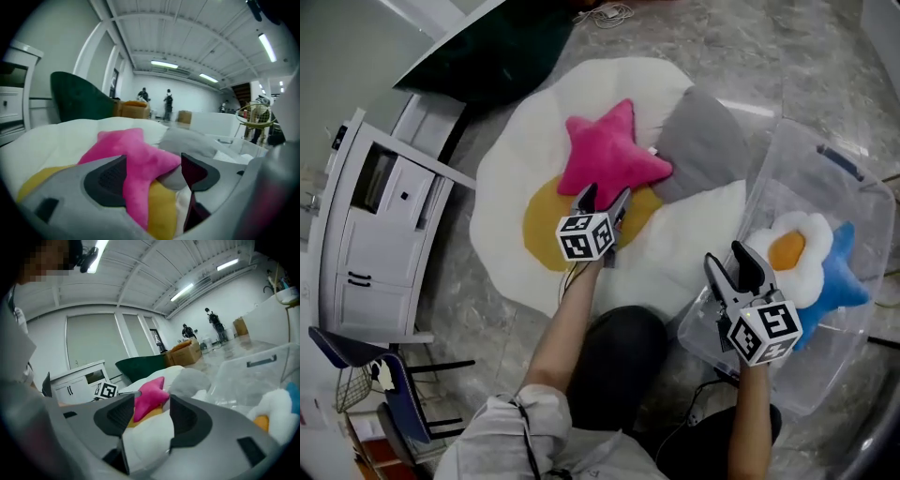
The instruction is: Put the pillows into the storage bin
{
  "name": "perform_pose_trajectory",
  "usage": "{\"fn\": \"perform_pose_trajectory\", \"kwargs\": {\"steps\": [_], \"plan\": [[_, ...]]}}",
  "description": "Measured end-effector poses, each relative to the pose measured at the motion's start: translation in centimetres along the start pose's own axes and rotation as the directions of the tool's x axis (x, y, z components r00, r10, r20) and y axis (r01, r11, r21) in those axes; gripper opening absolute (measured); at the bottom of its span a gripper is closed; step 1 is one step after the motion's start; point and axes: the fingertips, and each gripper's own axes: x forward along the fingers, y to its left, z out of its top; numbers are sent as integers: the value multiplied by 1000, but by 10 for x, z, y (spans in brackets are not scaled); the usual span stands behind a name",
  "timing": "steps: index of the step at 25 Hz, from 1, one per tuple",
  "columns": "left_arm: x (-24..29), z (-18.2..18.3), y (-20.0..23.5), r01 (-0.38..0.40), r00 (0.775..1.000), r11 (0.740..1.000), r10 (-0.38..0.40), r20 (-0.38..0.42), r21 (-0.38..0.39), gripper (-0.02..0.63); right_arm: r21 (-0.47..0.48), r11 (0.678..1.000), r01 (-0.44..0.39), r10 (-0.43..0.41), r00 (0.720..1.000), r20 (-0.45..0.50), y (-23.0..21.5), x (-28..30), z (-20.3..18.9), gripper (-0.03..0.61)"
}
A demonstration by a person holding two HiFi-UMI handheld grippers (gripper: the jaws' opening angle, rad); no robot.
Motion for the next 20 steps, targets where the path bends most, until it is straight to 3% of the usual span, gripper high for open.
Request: {"fn": "perform_pose_trajectory", "kwargs": {"steps": [3, 5, 10, 15, 20], "plan": [[2, -28, 35, -143, 989, 988, 142, -39, -49, 370, 40, 999, -4, 5, 1000, -24, -7, -4, -6, 235], [4, -43, 53, -188, 979, 979, 180, -92, -82, 370, 24, 1000, -3, 3, 999, -35, -6, -3, -8, 235], [15, -80, 65, -174, 964, 977, 144, -224, -122, 374, -44, 999, 4, -8, 995, -99, -7, -11, -23, 235], [35, -102, 68, -195, 930, 970, 136, -341, -146, 411, -60, 998, 8, -15, 993, -115, -14, -21, -26, 235], [46, -131, 69, -215, 879, 973, 154, -451, -85, 422, 55, 998, -11, 15, 996, -91, -21, -22, -26, 233]]}}
